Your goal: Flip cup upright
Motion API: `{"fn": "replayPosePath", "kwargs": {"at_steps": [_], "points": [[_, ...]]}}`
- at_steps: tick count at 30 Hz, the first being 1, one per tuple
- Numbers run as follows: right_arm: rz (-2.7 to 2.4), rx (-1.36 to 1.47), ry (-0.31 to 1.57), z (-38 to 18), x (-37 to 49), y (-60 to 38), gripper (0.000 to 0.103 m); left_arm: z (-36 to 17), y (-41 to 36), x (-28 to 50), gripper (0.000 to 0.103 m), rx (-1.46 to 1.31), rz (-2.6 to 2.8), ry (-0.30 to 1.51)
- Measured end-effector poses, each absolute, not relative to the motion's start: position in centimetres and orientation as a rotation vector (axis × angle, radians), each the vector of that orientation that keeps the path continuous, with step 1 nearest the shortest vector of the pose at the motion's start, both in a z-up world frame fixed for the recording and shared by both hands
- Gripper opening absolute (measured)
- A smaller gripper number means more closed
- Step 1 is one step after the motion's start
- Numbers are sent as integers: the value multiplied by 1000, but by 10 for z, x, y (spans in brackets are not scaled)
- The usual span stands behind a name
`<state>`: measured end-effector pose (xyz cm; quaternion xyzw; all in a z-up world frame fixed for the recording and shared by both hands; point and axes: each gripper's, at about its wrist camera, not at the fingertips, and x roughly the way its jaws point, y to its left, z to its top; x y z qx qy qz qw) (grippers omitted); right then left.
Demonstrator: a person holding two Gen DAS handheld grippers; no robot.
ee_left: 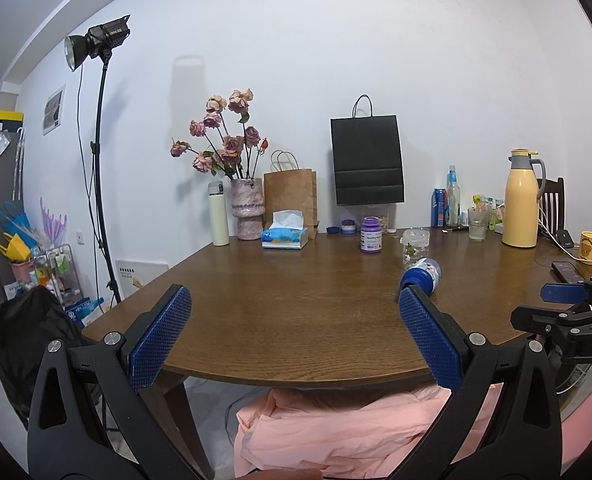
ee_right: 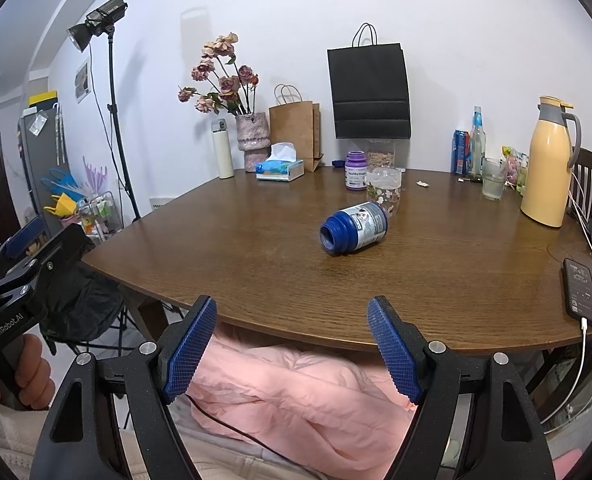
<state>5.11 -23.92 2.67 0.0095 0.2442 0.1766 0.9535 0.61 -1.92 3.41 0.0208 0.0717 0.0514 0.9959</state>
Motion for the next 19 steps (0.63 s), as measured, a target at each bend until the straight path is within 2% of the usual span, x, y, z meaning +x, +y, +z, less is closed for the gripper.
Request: {"fn": "replayPosePath", "kwargs": {"at_steps": [19], "points": [[361,25,502,25,52,-240,83,35,-19,6,103,40,99,145]]}}
